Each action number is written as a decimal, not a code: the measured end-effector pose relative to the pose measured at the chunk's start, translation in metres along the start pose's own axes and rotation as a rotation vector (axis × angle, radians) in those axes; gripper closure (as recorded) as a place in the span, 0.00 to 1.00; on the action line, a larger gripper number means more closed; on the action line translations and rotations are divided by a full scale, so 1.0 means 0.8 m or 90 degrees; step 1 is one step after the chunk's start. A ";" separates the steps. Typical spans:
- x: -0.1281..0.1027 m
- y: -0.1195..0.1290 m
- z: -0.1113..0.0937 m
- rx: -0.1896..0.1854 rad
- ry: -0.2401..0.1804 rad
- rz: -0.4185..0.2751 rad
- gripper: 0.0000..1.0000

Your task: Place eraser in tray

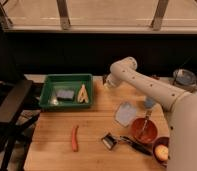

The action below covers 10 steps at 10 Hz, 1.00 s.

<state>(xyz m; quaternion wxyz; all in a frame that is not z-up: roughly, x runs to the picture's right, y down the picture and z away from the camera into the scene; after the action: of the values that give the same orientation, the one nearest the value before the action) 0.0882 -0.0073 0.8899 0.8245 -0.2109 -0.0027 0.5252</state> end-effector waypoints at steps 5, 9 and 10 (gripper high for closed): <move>-0.015 0.079 -0.067 -0.092 -0.079 -0.186 1.00; -0.020 0.177 -0.060 -0.168 -0.062 -0.394 1.00; -0.026 0.202 -0.053 -0.179 -0.056 -0.437 1.00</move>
<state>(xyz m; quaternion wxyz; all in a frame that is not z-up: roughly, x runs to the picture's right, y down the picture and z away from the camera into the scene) -0.0516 0.0183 0.7994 0.9148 -0.2859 -0.1804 0.2211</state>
